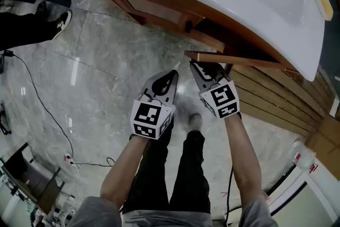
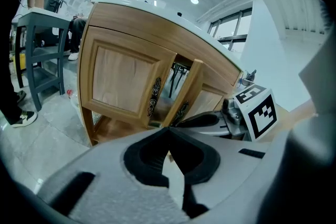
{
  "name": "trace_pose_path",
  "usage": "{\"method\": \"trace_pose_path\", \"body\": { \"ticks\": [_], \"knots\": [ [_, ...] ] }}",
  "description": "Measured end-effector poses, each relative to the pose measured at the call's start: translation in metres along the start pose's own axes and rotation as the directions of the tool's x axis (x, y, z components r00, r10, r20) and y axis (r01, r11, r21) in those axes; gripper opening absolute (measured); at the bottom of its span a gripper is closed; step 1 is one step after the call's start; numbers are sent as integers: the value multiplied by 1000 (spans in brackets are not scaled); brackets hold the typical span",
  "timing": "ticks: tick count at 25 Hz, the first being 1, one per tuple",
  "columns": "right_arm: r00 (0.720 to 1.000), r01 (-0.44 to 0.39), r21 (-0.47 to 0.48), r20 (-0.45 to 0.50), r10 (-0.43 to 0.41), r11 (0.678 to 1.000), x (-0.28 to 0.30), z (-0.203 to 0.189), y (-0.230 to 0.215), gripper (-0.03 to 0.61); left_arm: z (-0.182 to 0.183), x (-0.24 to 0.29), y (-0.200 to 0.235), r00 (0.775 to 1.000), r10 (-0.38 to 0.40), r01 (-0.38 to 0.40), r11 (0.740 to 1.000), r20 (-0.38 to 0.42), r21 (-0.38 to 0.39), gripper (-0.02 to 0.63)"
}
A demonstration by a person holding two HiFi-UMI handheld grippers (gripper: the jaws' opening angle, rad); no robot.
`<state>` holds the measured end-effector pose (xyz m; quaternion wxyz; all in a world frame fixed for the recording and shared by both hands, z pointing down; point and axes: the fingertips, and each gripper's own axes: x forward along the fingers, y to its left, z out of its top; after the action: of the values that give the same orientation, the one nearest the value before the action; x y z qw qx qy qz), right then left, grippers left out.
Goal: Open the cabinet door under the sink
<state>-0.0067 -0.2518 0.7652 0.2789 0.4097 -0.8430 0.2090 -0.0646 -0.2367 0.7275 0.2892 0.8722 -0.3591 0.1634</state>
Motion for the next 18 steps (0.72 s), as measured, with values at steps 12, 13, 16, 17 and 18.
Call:
{"method": "trace_pose_path", "body": {
  "ticks": [12, 13, 16, 17, 18],
  "knots": [
    [986, -158, -153, -79, 147, 976, -28, -28, 32, 48, -32, -19, -31, 996, 90, -89, 995, 27, -47, 8],
    [984, -168, -159, -83, 156, 973, -31, -30, 34, 47, -35, -20, -34, 995, 97, -96, 994, 28, -51, 8],
    [979, -194, -185, -95, 179, 963, -37, -38, 40, 48, -44, -24, -41, 993, 114, -112, 992, 32, -60, 8],
    [977, -203, -195, -102, 186, 960, -40, -41, 42, 48, -47, -25, -44, 993, 117, -115, 991, 33, -62, 8],
    [975, -213, -204, -109, 194, 956, -42, -44, 44, 48, -50, -26, -46, 992, 121, -119, 991, 33, -63, 8]
  ]
}}
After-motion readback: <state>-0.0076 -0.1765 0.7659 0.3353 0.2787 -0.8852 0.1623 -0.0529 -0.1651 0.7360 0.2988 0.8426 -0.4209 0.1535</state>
